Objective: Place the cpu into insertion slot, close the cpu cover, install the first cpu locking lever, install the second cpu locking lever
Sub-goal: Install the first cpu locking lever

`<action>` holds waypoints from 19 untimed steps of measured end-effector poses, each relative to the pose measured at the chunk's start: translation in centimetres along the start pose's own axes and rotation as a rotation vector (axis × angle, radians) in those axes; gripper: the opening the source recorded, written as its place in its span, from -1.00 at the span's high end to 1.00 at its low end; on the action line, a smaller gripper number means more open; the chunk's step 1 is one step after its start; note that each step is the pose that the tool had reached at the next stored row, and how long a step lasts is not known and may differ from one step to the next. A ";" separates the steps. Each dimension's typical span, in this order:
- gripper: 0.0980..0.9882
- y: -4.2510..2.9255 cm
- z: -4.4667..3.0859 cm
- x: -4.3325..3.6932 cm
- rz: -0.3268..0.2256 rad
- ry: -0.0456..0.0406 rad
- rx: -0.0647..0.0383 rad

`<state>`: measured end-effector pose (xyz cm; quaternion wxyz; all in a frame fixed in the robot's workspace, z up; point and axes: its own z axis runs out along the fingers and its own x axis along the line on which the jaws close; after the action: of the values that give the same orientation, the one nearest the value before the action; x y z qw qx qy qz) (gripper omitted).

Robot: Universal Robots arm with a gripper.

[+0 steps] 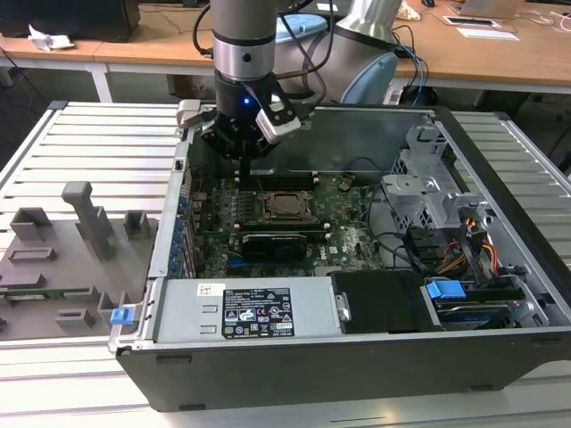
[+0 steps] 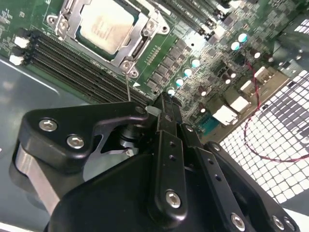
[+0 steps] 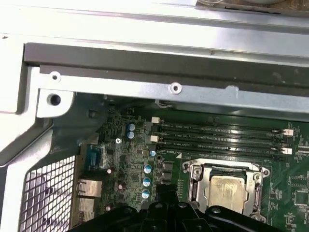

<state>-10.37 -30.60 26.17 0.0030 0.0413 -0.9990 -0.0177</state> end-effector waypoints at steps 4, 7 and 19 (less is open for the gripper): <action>0.98 0.44 0.19 -0.03 0.000 0.0001 0.000; 0.98 0.72 0.23 -0.01 0.000 -0.0001 0.000; 0.98 1.43 0.32 -0.59 0.000 -0.0001 -0.001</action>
<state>-9.91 -29.12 25.90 0.0030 0.0413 -0.9990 -0.0182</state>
